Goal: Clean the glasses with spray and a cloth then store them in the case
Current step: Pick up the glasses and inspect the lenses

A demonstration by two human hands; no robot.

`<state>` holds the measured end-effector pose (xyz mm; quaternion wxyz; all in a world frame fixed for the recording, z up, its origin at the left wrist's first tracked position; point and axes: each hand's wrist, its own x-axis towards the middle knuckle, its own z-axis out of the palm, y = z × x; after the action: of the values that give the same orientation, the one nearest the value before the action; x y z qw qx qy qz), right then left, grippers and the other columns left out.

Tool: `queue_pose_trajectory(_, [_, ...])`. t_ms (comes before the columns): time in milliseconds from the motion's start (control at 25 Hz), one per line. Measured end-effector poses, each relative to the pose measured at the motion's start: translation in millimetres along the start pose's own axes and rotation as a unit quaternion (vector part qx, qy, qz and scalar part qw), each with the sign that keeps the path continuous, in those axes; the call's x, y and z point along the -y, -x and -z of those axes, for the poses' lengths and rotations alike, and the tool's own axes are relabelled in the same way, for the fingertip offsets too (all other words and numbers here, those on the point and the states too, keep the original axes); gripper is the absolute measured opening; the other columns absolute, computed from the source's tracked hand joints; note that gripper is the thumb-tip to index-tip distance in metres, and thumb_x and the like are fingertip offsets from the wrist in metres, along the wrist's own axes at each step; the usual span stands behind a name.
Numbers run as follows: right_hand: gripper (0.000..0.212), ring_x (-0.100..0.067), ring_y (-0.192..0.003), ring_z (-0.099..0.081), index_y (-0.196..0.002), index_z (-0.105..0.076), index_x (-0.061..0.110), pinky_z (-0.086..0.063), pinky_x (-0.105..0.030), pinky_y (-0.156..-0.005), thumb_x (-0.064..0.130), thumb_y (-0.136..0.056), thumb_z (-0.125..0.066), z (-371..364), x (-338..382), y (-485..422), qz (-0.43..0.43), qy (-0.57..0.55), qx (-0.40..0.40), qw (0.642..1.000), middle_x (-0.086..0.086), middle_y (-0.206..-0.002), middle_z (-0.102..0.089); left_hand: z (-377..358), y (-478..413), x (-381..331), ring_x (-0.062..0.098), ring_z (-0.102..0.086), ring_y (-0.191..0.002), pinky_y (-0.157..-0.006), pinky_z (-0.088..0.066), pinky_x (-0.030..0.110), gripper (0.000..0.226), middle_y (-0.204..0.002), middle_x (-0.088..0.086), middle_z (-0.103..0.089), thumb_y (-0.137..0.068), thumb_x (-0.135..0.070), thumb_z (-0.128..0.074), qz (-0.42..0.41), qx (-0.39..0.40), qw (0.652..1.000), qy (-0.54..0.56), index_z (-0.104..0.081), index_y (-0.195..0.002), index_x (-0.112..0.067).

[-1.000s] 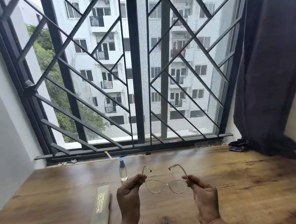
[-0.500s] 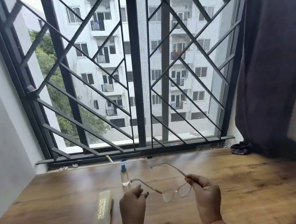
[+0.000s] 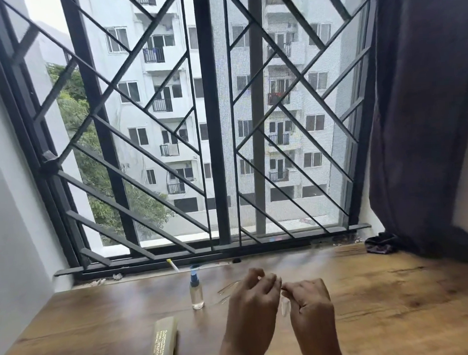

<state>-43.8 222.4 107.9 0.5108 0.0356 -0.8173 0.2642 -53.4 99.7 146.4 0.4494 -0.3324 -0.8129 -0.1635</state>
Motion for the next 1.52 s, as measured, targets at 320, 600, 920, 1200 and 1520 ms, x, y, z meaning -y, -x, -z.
queue_pose_trajectory(320, [0.025, -0.011, -0.069, -0.039, -0.071, -0.074, 0.006, -0.036, -0.017, -0.063, 0.017, -0.078, -0.052, 2, 4, -2, 0.043, 0.010, -0.015, 0.999, 0.000, -0.060, -0.063, -7, -1, 3, 0.010, -0.049, -0.065, -0.050, -0.045, 0.024, 0.016, -0.064, -0.010, -0.060, -0.078, -0.018, -0.057, 0.004, 0.071, 0.997, 0.012, -0.065, -0.064, -0.020])
queue_pose_trajectory(600, [0.024, -0.013, -0.068, -0.041, -0.075, -0.075, 0.008, -0.039, -0.018, -0.062, 0.019, -0.079, -0.054, -2, 5, 0, 0.050, -0.006, -0.028, 0.998, 0.000, -0.062, -0.066, -12, 3, 12, 0.009, -0.055, -0.062, -0.050, -0.048, 0.023, 0.009, -0.064, -0.011, -0.065, -0.069, -0.018, -0.060, 0.042, 0.065, 0.995, 0.066, -0.067, -0.064, -0.022])
queue_pose_trajectory(920, [0.025, -0.010, -0.074, -0.049, -0.085, -0.074, 0.006, -0.045, -0.016, -0.067, 0.025, -0.071, -0.066, 6, 20, -20, 0.031, -0.089, -0.006, 0.996, 0.003, -0.074, -0.070, -4, -6, 25, 0.005, -0.061, -0.062, -0.060, -0.049, 0.018, 0.009, -0.066, -0.010, -0.070, -0.068, -0.022, -0.064, 0.108, -0.040, 0.987, 0.114, -0.071, -0.063, -0.021])
queue_pose_trajectory(1200, [0.033, -0.013, -0.087, -0.057, -0.091, -0.075, 0.012, -0.046, -0.014, -0.079, 0.036, -0.069, -0.067, 27, 7, -28, -0.017, -0.194, 0.009, 0.981, 0.011, -0.090, -0.071, 9, -2, 46, 0.006, -0.068, -0.066, -0.065, -0.053, 0.023, 0.017, -0.068, -0.013, -0.072, -0.057, -0.027, -0.070, 0.326, -0.118, 0.876, 0.335, -0.073, -0.073, -0.031])
queue_pose_trajectory(1520, [0.034, -0.015, -0.093, -0.058, -0.105, -0.069, 0.029, -0.046, -0.016, -0.082, 0.035, -0.072, -0.068, 36, -9, -22, -0.023, -0.253, 0.034, 0.967, 0.014, -0.101, -0.070, 18, 1, 56, 0.011, -0.065, -0.055, -0.054, -0.049, 0.015, 0.054, -0.058, 0.003, -0.070, -0.064, 0.027, -0.057, 0.455, -0.201, 0.716, 0.489, -0.075, -0.058, -0.023])
